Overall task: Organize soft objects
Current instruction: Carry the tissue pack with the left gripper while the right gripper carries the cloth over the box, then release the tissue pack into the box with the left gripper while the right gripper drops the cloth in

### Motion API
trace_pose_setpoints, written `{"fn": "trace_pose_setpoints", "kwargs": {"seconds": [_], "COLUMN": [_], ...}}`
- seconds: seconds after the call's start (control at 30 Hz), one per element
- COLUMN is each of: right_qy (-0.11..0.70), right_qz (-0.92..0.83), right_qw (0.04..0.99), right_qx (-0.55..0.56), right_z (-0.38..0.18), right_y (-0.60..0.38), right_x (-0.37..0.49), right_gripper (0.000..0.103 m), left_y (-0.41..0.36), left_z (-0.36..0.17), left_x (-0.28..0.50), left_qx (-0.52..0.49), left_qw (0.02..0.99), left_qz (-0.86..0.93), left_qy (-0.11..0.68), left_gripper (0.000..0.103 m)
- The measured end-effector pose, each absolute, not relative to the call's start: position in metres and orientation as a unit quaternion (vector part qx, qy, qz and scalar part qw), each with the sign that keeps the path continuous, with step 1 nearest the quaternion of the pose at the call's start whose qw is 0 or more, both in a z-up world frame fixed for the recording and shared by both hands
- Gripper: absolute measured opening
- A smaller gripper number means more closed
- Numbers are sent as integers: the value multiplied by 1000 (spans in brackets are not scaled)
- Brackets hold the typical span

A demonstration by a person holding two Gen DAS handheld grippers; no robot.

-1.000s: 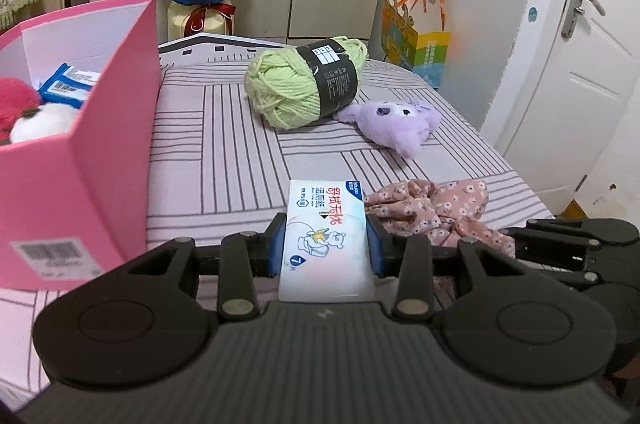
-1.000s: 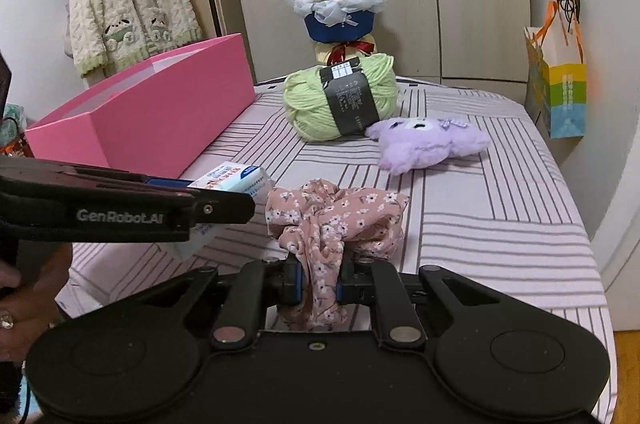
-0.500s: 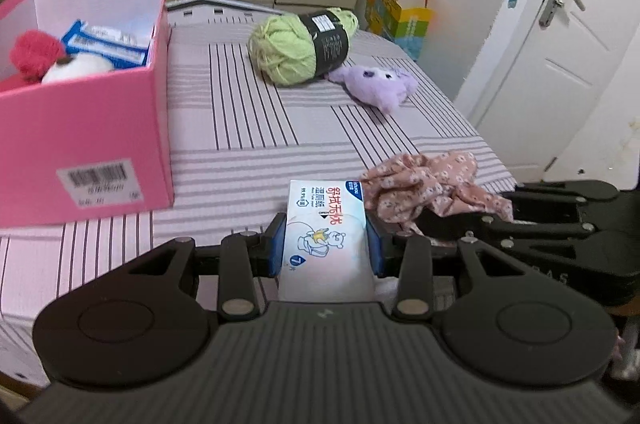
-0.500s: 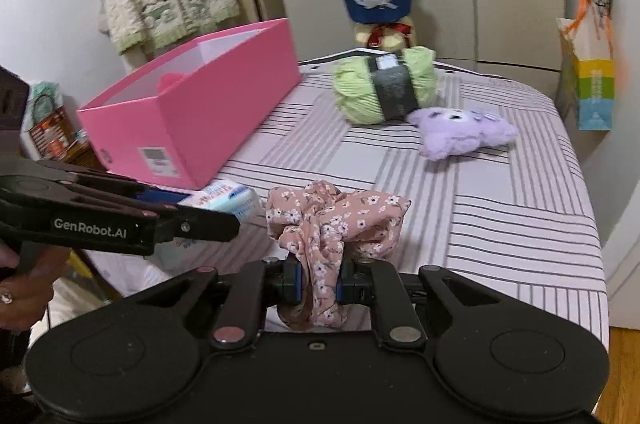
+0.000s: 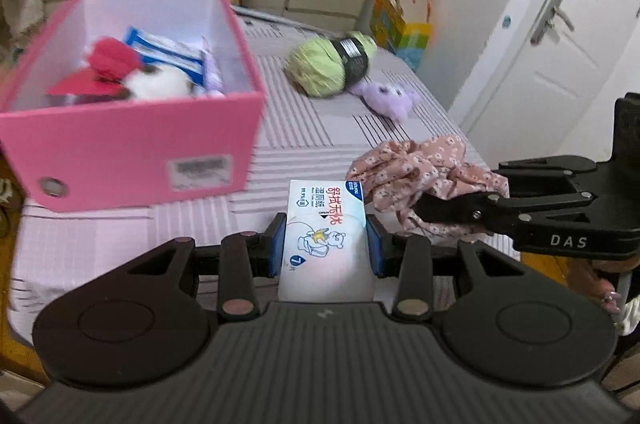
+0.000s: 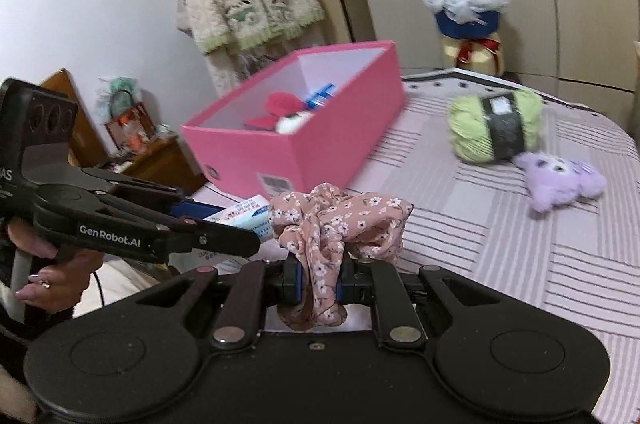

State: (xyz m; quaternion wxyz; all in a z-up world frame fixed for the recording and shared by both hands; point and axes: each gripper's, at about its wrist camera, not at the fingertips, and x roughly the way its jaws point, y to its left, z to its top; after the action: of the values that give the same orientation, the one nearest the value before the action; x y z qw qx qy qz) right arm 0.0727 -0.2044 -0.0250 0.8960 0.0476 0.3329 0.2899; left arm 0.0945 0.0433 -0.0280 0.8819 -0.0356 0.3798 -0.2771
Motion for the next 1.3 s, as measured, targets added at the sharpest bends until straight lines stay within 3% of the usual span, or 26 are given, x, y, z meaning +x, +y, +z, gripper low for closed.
{"fn": "trace_pose_setpoints", "kwargs": {"seconds": [0.53, 0.87, 1.3], "right_qy": [295, 252, 293], "right_qz": [333, 284, 277], "right_qw": [896, 924, 908], "right_qx": [14, -39, -109], "right_z": [40, 40, 16], "right_y": [-134, -100, -57], "right_x": [122, 189, 273], "right_gripper": [18, 18, 20], "left_y": [117, 119, 113], "left_z": [34, 33, 6], "left_x": [140, 217, 317], "left_qx": [-42, 4, 29], "left_qw": [916, 925, 919], "left_qz": [-242, -198, -134], "left_qy": [317, 323, 369], "left_gripper": [39, 39, 39]}}
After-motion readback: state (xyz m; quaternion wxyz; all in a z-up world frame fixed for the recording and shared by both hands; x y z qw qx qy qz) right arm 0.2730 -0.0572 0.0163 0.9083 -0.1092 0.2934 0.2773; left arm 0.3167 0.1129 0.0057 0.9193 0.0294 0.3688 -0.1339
